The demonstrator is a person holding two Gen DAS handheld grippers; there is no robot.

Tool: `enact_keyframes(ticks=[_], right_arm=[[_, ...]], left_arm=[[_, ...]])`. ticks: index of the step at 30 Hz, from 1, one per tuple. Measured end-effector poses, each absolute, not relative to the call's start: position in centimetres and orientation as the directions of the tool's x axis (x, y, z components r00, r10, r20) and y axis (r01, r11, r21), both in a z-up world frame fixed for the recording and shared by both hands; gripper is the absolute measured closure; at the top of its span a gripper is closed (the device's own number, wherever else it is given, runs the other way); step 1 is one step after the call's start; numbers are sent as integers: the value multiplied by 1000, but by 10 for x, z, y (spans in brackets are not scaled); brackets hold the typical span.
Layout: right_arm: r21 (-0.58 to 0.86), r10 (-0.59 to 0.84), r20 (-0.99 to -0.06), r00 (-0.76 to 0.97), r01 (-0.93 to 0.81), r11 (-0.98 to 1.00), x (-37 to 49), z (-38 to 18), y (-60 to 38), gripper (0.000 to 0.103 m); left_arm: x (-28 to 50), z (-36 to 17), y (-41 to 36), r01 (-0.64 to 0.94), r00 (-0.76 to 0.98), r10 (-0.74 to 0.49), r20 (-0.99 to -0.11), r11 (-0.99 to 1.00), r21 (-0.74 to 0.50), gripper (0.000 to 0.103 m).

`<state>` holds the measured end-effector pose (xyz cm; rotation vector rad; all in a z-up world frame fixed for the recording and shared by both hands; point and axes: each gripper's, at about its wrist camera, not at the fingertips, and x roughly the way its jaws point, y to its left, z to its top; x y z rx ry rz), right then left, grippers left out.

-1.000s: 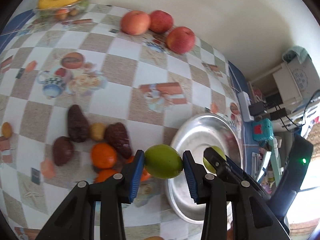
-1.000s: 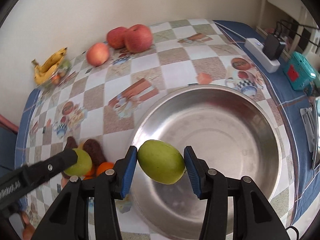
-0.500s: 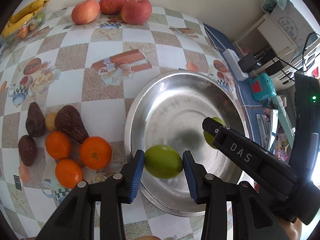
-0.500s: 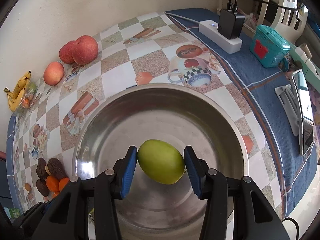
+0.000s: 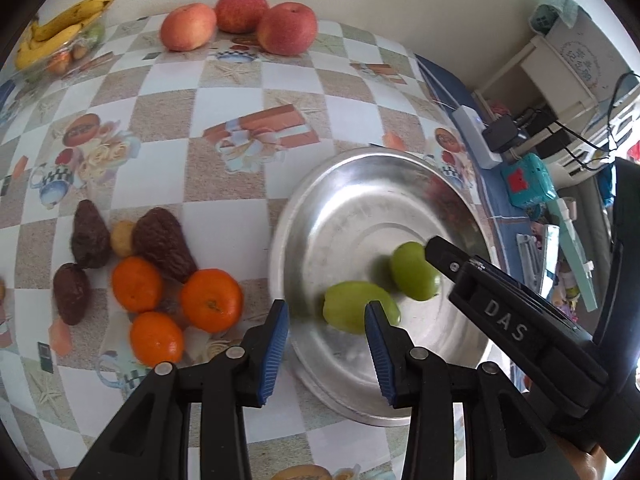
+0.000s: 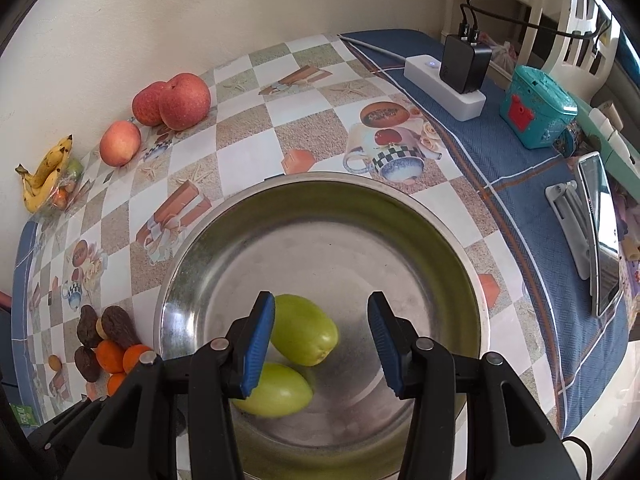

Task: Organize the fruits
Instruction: 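Carry the left tool's green fruit into the steel plate while the right tool places its own, then move both open tools back from the plate to the oranges beside the dates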

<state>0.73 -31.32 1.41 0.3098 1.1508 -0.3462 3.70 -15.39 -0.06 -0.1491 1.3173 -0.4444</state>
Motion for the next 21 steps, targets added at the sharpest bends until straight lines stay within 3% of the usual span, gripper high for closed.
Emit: enact_keyframes(ticks=[10,21], right_arm=[[35,-110,-924,365,370,928,6,15,-297,53],[37,-67,-909,410,241,970,8,25,-258,53]], left_arm=[[48,5,-97,83,254,-315,-914,949,-304,58],[59,12,-19,-127,328,-272,-904,936,-328,46]])
